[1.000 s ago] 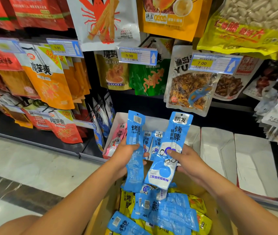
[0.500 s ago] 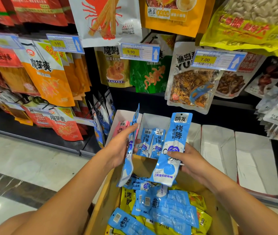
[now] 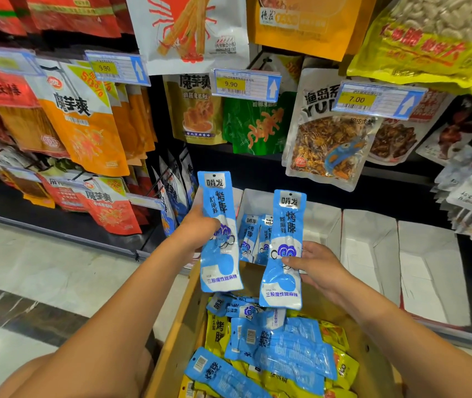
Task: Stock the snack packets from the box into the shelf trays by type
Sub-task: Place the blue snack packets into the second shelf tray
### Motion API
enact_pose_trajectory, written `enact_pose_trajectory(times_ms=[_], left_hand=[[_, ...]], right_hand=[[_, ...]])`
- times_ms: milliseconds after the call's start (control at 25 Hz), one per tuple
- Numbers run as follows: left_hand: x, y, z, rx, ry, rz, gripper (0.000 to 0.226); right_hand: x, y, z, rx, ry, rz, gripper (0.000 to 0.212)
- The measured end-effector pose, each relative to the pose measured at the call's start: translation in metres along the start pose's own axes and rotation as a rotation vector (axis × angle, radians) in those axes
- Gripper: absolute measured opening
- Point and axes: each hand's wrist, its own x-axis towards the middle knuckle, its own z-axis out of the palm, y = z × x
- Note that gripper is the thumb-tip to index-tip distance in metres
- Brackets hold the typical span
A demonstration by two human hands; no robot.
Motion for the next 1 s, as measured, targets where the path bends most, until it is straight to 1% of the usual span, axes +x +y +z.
enact_pose_trajectory(times_ms=[40,160,240,360,480,680,800,880,920,1000], left_hand=[[0.004,0.000,-0.005,0.030,0.000,0.019,0.047],[0.016,-0.002,-0.014,0.086,0.009,0.047,0.035],[0.022,-0.003,-0.018,0.104,0.004,0.055,0.032],[0.034,-0.009,-0.026,0.120,0.008,0.071,0.034],[0.046,-0.016,-0.032,0.097,0.024,0.066,0.037],[0.065,-0.025,-0.035,0.111,0.021,0.062,0.037],[0.073,-0.028,-0.035,0.118,0.018,0.034,0.039],[0.077,-0.030,-0.035,0.123,0.011,0.028,0.037],[0.078,-0.031,-0.035,0.130,0.013,0.034,0.034],[0.081,-0.033,-0.038,0.146,0.029,0.031,0.032]], right_hand=[[0.004,0.001,-0.002,-0.015,0.020,0.020,0.030],[0.023,-0.004,-0.007,-0.027,0.057,0.072,0.034],[0.044,-0.012,-0.004,-0.035,0.067,0.093,0.035],[0.088,-0.020,0.013,-0.106,0.084,0.120,0.028],[0.133,-0.011,0.037,-0.172,0.109,0.166,0.023],[0.208,0.033,0.061,-0.284,0.141,0.257,0.041],[0.241,0.056,0.072,-0.362,0.099,0.293,0.056],[0.260,0.070,0.081,-0.372,0.103,0.291,0.048],[0.266,0.076,0.084,-0.446,0.109,0.264,0.043],[0.264,0.081,0.089,-0.728,0.063,0.187,0.032]])
